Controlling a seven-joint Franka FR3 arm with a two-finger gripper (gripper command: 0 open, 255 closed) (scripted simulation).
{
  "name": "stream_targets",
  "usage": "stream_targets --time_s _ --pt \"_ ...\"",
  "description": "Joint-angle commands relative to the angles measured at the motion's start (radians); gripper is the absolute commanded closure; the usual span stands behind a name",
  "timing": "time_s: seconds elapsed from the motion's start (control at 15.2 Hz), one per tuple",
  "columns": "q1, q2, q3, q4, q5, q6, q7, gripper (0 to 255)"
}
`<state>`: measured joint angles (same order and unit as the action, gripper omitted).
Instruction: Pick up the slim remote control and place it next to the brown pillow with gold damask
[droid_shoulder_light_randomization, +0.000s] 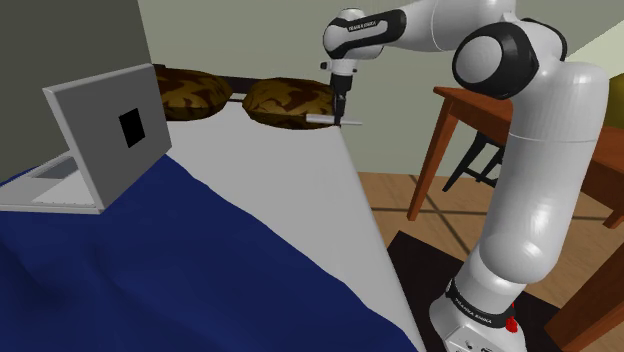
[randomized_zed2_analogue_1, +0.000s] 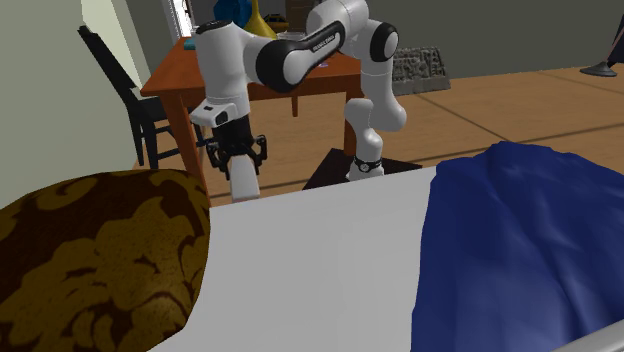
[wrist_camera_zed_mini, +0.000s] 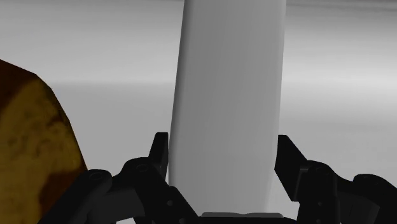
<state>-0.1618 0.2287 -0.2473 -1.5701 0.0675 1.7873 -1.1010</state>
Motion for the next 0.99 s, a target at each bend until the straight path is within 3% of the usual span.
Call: stream_targets --time_s 0.0,0.92 --pt "0.0 0.003 0.0 -0.023 0.001 0.026 -0.001 255" --pt "0.001 0.034 0.005 -0.17 0.012 0.204 -0.01 255"
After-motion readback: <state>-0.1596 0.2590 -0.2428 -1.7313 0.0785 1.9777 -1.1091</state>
